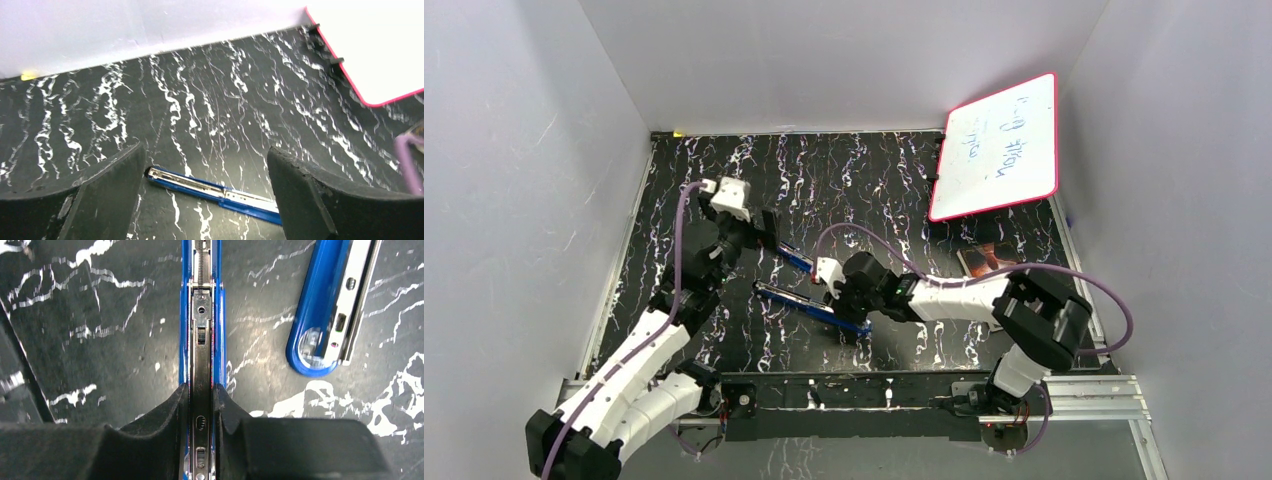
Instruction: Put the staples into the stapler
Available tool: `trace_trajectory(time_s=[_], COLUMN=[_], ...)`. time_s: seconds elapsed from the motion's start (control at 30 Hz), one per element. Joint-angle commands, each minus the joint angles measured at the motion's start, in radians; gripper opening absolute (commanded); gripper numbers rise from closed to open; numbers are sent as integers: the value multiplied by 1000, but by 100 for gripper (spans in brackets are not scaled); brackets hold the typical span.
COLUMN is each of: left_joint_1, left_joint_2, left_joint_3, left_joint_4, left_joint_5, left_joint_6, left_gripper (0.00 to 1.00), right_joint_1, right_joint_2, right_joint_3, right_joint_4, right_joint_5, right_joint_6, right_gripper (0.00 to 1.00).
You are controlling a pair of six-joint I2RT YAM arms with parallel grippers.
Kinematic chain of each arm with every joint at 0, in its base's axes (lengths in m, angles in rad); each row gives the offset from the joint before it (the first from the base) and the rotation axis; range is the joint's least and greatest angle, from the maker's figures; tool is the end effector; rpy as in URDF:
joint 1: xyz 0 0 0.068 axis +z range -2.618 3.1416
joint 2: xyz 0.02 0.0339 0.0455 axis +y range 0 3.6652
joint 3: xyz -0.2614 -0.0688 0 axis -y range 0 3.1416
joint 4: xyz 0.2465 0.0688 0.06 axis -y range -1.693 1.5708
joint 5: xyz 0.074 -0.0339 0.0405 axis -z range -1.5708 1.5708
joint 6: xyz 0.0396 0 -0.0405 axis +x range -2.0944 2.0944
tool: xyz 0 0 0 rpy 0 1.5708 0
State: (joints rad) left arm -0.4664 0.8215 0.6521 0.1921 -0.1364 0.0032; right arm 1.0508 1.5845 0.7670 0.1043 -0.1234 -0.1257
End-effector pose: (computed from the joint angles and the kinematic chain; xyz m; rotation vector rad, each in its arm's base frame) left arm 0.1884 -0.0888 0.3250 0.2553 1.5330 -0.2610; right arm 0.1556 0.2816 0.1620 -1.3624 1.9226 0.6107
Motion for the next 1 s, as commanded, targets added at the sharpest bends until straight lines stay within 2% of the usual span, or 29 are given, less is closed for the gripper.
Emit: trace_trajectory(time_s=[0.0, 0.1, 0.47, 0.97], left_joint_1=[6, 6, 6, 6], left_joint_2=[-27, -29, -12, 0], left_joint_3=[118, 148, 186, 190], left_joint_4=[-55, -86, -136, -149], left_joint_5=[-126, -136, -145, -148], left_joint_6=[-81, -83, -114, -110], left_gripper=[90, 90, 90, 91], right_joint_1=[9, 14, 31, 39], right_joint_2=[59, 109, 280, 303], right_joint_3=[126, 185, 388, 414], right_joint_4=[97, 96, 28, 32], right_joint_5=[20, 54, 142, 150], right_joint_6=[95, 143, 251, 269], right_gripper=[14, 11, 11, 15])
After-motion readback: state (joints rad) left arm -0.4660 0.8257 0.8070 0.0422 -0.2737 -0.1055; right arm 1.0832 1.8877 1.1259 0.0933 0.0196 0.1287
